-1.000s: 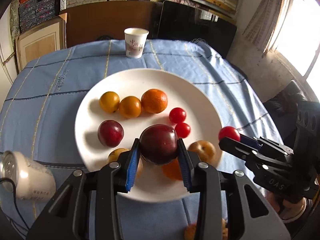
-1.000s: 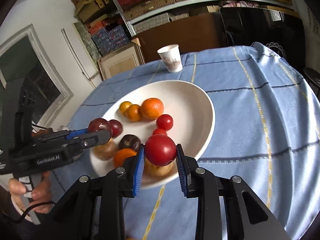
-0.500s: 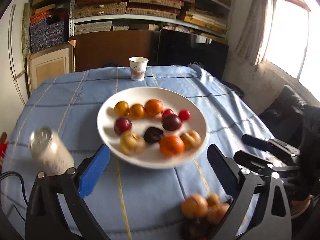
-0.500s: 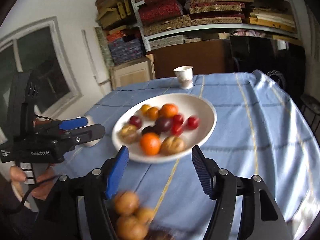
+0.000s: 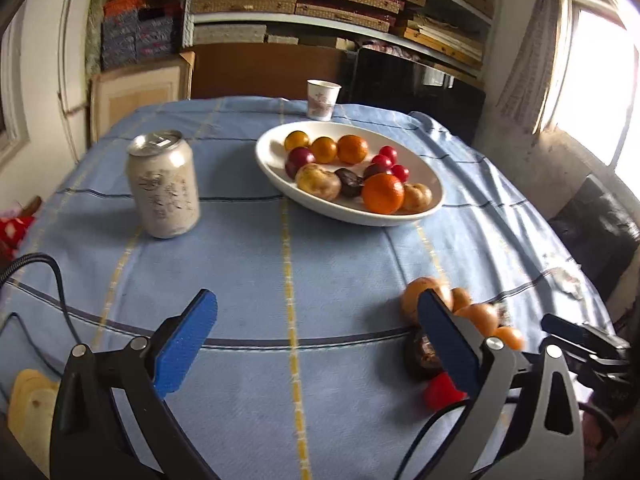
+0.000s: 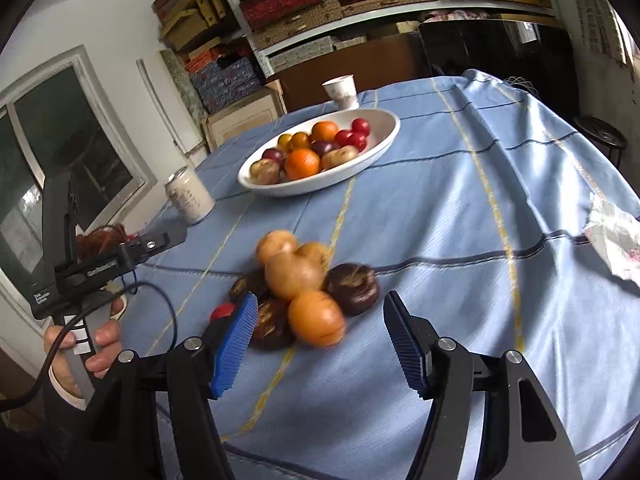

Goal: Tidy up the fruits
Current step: 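Return both open tools to the remaining fruit cluster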

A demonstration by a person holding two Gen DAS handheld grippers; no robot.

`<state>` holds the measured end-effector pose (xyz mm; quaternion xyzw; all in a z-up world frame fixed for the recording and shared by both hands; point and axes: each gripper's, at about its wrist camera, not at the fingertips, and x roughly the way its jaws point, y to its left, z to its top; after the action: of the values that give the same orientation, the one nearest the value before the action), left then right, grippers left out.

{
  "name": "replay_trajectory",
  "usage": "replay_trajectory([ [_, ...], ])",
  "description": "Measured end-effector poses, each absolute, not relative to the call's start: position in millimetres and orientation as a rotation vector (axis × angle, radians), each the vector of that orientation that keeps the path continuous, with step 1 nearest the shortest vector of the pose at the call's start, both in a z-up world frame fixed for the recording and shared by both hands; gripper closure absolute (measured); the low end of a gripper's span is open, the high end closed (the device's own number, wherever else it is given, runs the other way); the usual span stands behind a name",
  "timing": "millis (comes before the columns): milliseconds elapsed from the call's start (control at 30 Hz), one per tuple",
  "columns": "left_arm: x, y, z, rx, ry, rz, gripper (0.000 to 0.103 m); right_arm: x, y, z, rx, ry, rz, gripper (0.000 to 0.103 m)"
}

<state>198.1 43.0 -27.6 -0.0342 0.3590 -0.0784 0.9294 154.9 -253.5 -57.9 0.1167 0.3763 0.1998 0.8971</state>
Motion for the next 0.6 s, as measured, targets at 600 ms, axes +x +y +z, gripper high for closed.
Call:
replay_trajectory([
  [600,181,53,-23,-0.083,0.704,-0.155,0.005,170,-242,-83,0.321,0.92,0.381,0.056],
])
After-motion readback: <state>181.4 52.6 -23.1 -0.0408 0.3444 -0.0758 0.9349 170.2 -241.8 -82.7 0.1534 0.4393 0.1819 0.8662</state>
